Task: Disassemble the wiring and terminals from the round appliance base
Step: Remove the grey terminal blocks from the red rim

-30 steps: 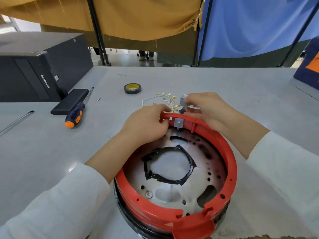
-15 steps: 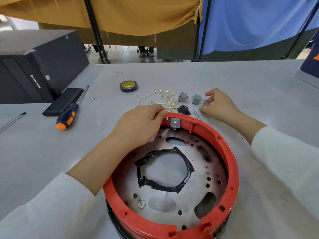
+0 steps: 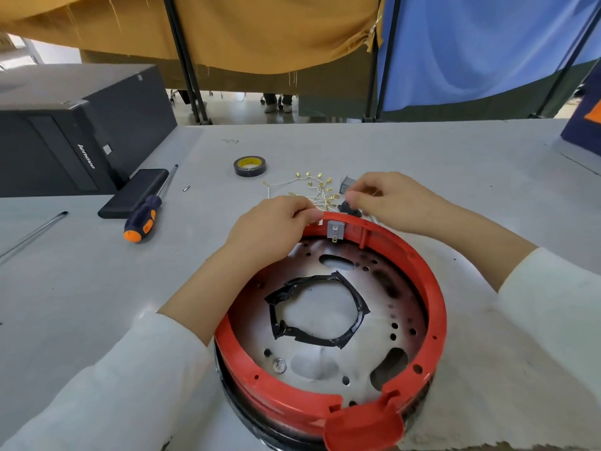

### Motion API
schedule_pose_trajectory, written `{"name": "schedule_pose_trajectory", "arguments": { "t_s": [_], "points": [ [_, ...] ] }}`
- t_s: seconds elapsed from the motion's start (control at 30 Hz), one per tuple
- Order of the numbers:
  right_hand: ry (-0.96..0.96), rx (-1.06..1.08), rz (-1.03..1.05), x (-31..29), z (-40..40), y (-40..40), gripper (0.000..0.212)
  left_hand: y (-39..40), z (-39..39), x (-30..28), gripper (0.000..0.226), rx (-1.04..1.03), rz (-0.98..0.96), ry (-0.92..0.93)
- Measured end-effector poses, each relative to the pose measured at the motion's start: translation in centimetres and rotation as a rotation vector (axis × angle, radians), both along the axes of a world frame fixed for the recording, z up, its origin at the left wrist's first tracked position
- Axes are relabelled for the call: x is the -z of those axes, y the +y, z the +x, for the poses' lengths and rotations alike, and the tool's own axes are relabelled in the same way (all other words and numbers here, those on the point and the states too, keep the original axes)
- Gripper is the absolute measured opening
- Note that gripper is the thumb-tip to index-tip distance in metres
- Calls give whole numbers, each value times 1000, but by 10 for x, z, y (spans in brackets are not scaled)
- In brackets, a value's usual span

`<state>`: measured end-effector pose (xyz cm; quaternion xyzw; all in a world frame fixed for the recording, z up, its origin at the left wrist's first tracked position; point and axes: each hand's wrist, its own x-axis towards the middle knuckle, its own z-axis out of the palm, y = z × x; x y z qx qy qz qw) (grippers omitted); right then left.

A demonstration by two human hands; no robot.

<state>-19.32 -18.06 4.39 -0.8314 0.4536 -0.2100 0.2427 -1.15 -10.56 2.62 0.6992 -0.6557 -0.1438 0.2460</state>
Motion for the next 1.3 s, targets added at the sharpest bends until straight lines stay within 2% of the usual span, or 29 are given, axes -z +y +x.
{"name": "schedule_pose_trajectory", "arguments": {
  "t_s": [0.07,0.17,0.27,0.33,0.47,0.6,0.67,0.93,1.1,1.3],
  "points": [
    [80,-112,48,-2,8,16,19,5,-2,0,25,-41,-5,-24],
    [225,-213,38,2,13,29,36,15,-5,1,28,-142,-20,-59],
    [226,-210,10,5,17,34,32,27,-6,3,25,-202,-13,-110],
    [240,-218,-20,7,20,35,27,32,-4,1,24,-151,31,-166],
    [328,-264,4,7,27,36,15,35,4,-14,36,92,179,-184],
    [335,-293,-16,7,32,34,4,25,-1,-10,36,157,83,-254],
    [338,-281,-102,10,31,35,15,22,-3,-2,36,165,21,-330],
    [346,-238,-229,17,29,36,35,12,7,2,30,192,2,-291],
    [393,-217,-279,19,30,38,31,9,5,6,27,97,-46,-311],
    [414,-209,-345,19,31,36,29,6,7,6,23,54,-80,-240]
  ]
}}
